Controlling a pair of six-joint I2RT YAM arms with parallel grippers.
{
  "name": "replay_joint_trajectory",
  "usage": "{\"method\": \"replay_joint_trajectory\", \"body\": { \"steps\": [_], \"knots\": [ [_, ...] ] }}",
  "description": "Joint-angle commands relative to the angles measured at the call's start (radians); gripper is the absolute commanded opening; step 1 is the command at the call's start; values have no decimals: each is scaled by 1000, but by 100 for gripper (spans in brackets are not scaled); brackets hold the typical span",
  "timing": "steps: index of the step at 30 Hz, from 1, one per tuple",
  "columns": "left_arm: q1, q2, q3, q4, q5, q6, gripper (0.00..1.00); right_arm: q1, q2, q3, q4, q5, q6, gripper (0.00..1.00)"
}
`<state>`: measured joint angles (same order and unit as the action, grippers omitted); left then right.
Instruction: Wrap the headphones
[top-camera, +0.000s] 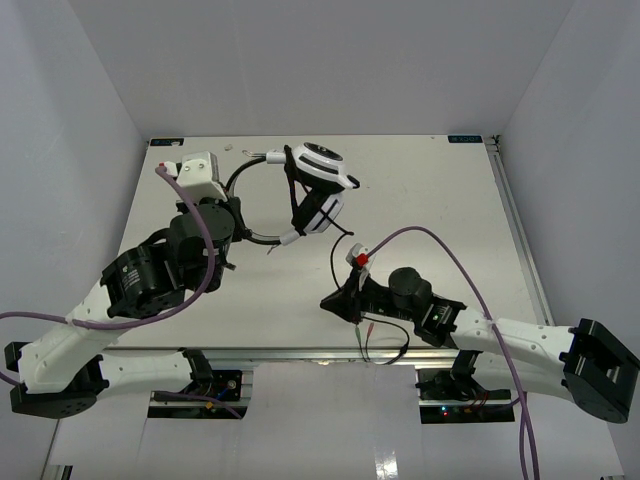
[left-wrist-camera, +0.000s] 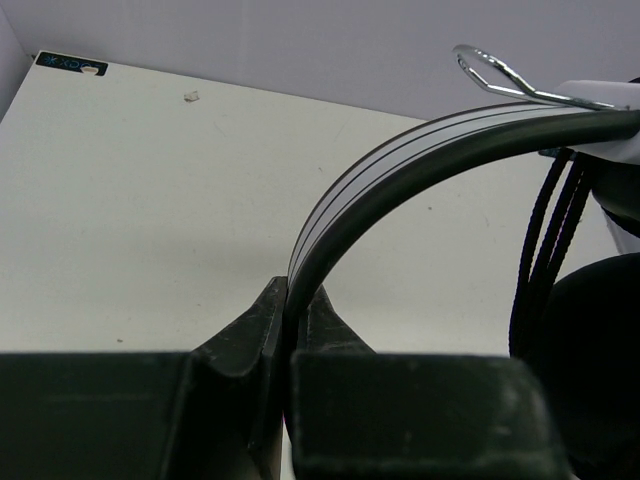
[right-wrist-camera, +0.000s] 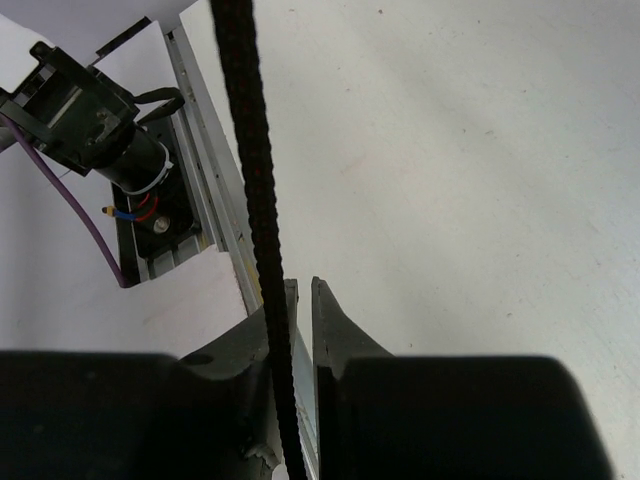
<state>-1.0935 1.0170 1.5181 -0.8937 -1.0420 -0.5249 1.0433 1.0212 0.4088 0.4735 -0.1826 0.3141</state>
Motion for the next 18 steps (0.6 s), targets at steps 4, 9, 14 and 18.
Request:
{"method": "replay_joint_trajectory", "body": {
  "steps": [4,9,14,18],
  "knots": [
    [-2,-70,-6,167,1,-68,0,18,60,-8,70,16,0,9],
    [-2,-105,-26,218,5,-58,0,44,105,-20,104,25,0,8],
    [-2,-141,-65,288,13,-48,0,85,157,0,109,45,-13,8],
    [-2,-175,-84,324,139,-23,0,85,185,11,103,95,-12,8]
  ]
}}
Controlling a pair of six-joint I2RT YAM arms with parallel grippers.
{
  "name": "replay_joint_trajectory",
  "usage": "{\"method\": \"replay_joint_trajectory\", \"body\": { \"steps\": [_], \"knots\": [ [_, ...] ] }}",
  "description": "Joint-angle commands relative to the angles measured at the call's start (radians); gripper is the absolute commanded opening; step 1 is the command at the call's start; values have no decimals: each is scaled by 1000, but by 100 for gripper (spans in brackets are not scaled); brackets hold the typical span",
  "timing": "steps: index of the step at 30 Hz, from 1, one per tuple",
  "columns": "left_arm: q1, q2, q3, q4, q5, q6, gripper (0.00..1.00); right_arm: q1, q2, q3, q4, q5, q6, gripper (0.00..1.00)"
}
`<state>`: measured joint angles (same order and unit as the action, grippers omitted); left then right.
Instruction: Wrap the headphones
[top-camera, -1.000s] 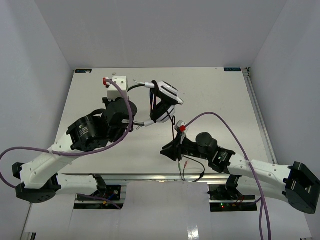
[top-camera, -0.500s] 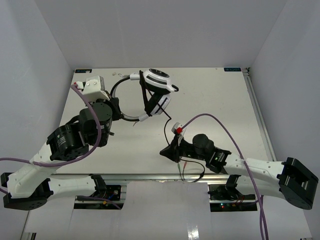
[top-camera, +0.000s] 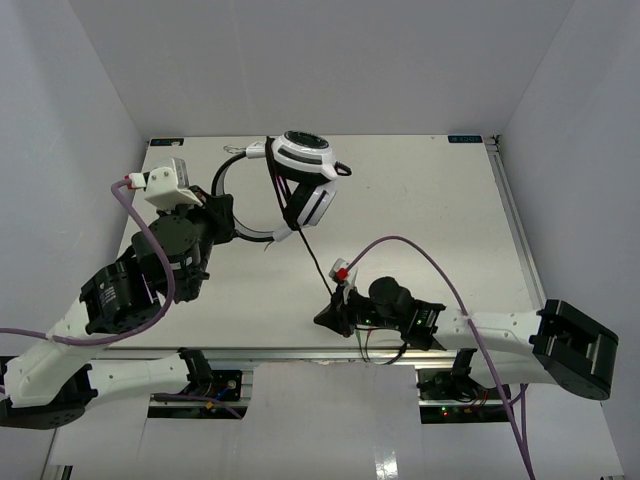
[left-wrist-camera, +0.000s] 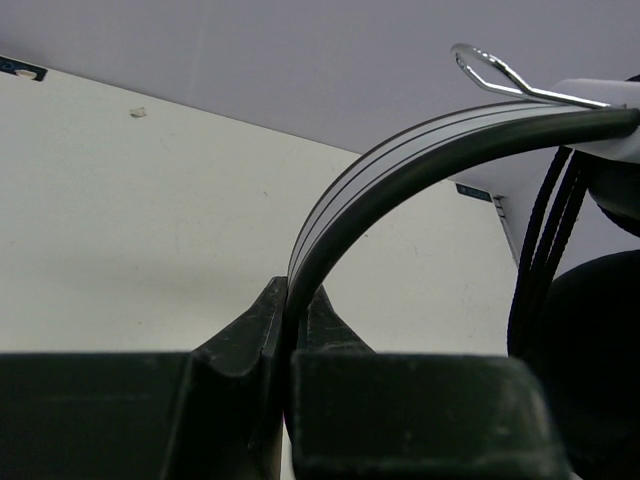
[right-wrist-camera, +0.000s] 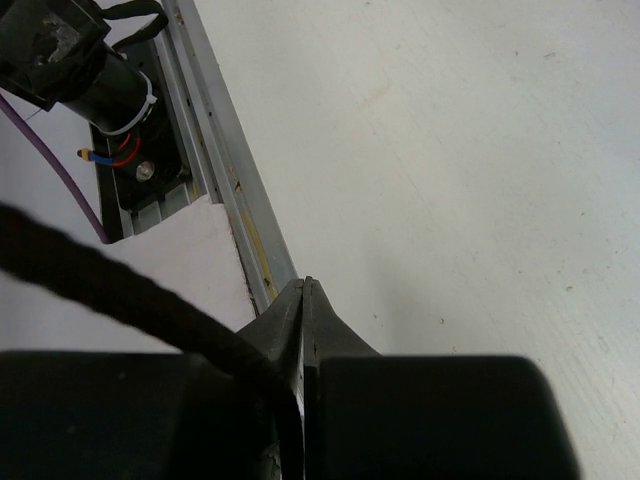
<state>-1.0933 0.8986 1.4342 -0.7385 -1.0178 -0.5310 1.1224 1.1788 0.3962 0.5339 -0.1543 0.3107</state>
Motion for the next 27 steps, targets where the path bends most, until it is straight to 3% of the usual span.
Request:
{"method": "replay_joint_trajectory", "body": {
  "steps": [1,12,14,19,22,27],
  "knots": [
    [-2,-67,2,165,176,-14,0,5,30,24,41,80,-10,8],
    [-2,-114,61,69,665,-64,0,-62,112,114,14,61,-38,8],
    [-2,-87,84,36,807,-29,0,-82,115,122,12,54,-39,8],
    [-2,1,160,-177,948,106,0,-214,54,151,-60,19,-38,8],
    [-2,27,155,-271,957,194,0,-327,-1,200,-178,-29,-46,8],
    [-2,48,71,-324,732,267,0,-450,-96,304,-366,-26,-82,8]
  ]
}}
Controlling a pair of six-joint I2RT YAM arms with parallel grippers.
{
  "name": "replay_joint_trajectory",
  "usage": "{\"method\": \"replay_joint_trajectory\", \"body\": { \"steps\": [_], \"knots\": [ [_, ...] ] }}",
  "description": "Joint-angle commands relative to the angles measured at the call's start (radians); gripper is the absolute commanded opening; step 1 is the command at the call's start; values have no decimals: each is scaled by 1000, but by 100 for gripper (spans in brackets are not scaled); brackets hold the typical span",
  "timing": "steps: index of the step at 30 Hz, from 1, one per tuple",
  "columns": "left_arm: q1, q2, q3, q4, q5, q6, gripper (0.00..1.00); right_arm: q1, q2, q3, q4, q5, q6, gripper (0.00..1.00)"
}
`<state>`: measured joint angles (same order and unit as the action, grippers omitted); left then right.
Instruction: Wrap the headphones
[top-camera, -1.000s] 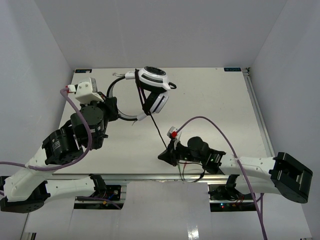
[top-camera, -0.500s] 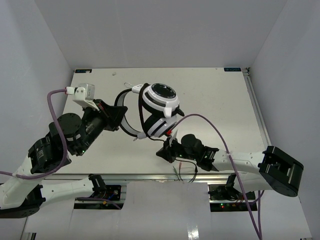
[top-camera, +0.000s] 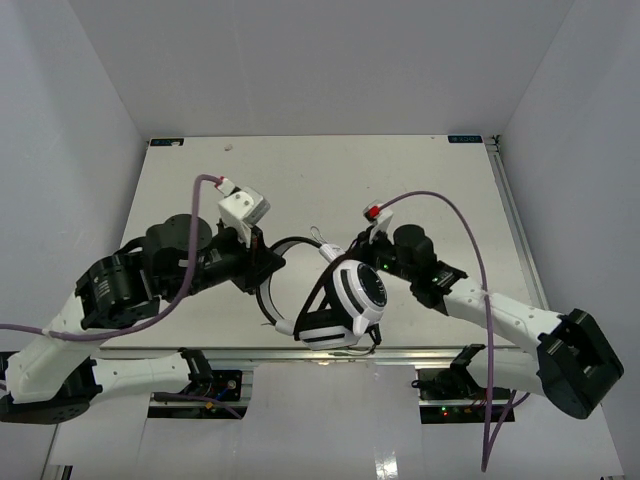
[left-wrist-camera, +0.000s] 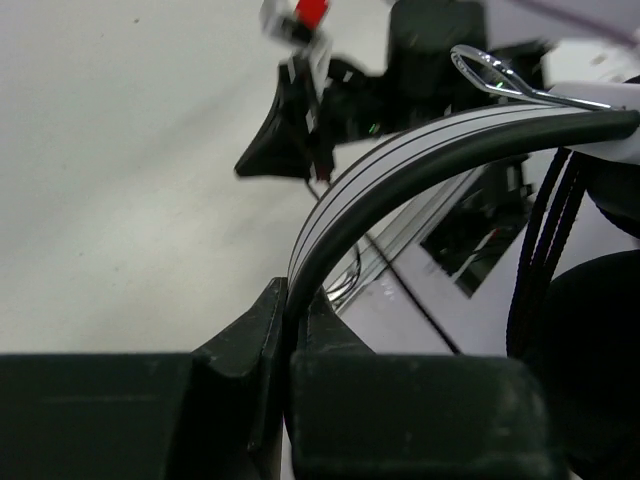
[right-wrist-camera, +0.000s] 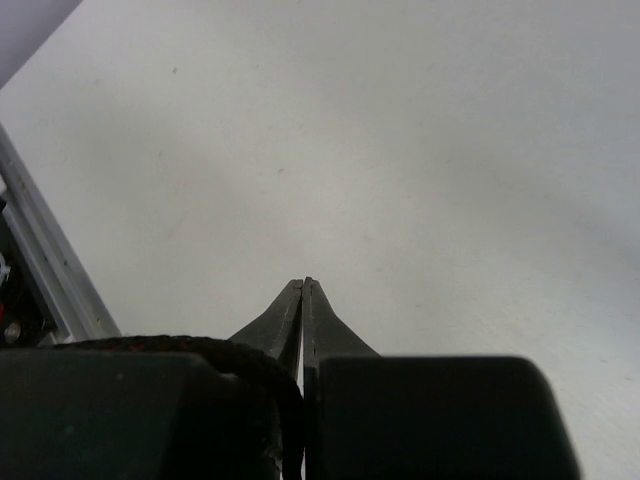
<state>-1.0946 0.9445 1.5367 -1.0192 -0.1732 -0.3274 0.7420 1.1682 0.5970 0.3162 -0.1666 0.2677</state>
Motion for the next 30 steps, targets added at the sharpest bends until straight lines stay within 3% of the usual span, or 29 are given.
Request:
{"method": "replay_joint_trajectory", "body": {
  "steps": [1,4,10,20,26,30],
  "knots": [
    [-1,12,-46,-55,-153,70,0,-82,-107,122,-180,-9,-44,8],
    [-1,48,-81,-76,-209,92,0,-126,-157,178,-266,10,-62,8],
    [-1,100,-113,-58,-101,158,0,-238,-137,248,-327,-53,-93,8],
    [-1,309,-109,-188,-601,93,0,-247,-245,286,-430,-219,-74,8],
    [-1,399,-63,-135,-714,73,0,-224,-344,232,-437,-293,-56,8],
    [-1,431,-28,-84,-672,71,0,-218,-390,207,-436,-305,-50,8]
  ]
}}
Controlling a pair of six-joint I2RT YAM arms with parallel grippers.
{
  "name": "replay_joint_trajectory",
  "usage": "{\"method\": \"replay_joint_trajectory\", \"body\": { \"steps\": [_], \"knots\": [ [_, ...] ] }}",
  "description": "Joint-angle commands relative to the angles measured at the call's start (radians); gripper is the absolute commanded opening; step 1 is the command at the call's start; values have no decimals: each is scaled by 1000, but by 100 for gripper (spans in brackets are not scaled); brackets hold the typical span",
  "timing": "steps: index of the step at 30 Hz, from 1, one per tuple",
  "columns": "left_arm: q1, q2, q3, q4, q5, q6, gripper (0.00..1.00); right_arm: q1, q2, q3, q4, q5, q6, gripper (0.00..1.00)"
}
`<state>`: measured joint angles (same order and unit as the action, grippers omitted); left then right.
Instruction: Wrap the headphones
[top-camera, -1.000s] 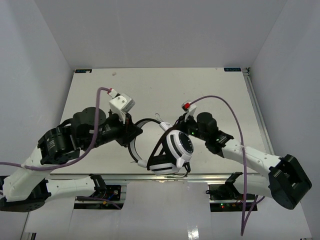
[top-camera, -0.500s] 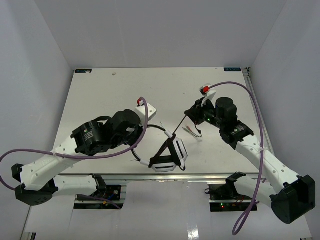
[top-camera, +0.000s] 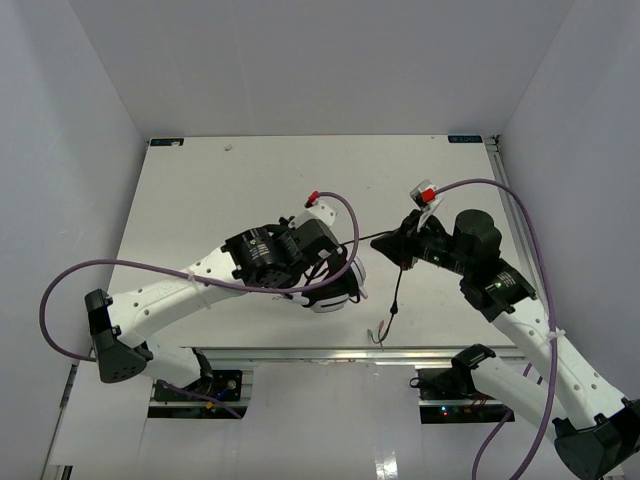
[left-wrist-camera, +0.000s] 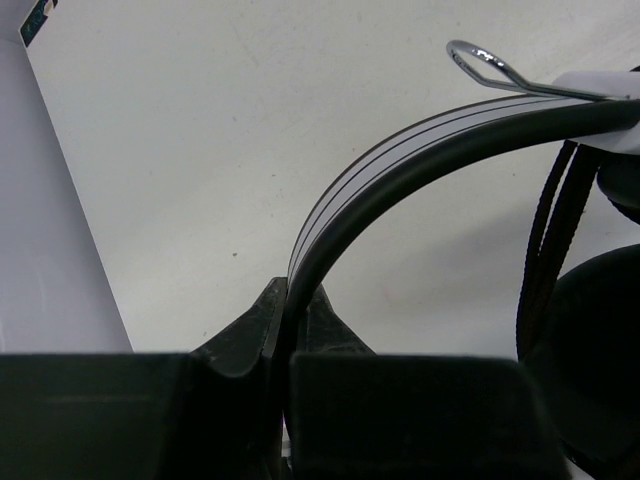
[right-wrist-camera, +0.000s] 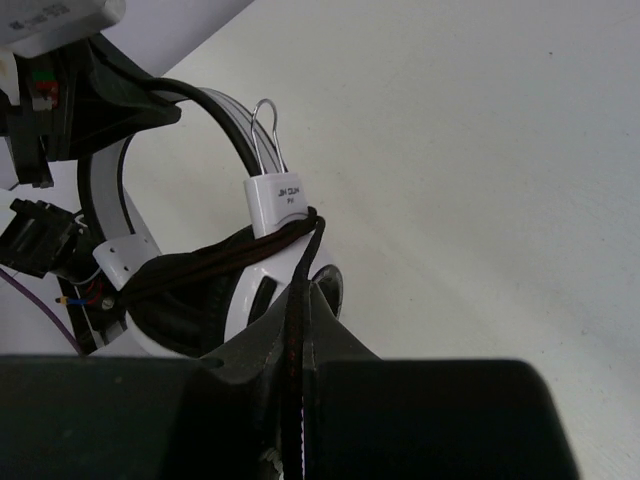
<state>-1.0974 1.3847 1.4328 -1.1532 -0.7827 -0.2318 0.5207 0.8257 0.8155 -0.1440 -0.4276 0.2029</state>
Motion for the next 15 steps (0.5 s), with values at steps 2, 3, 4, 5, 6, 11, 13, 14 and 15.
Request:
{"method": "replay_joint_trajectory", "body": {
  "steps": [2,3,4,5,6,11,13,14,15],
  "knots": [
    [2,3,69,62,-87,-14,0,8,-61,-16,33,-59,24,8],
    [2,14,62,64,-116,-20,0,11,-66,-19,41,-69,30,8],
    [2,24,60,63,-133,-39,0,19,-77,-31,64,-85,43,8],
    [2,35,64,59,-147,-57,0,28,-87,-47,96,-102,60,8],
    [2,46,73,53,-160,-73,0,38,-96,-65,133,-120,80,8],
    [3,107,159,13,-205,-187,0,130,-112,-123,226,-131,133,8],
    [6,137,196,-15,-225,-260,0,193,-108,-138,247,-91,138,8],
    [8,149,221,-27,-230,-288,0,221,-105,-144,259,-72,141,8],
    [11,159,245,-37,-230,-310,0,254,-100,-149,271,-48,143,8]
  ]
}}
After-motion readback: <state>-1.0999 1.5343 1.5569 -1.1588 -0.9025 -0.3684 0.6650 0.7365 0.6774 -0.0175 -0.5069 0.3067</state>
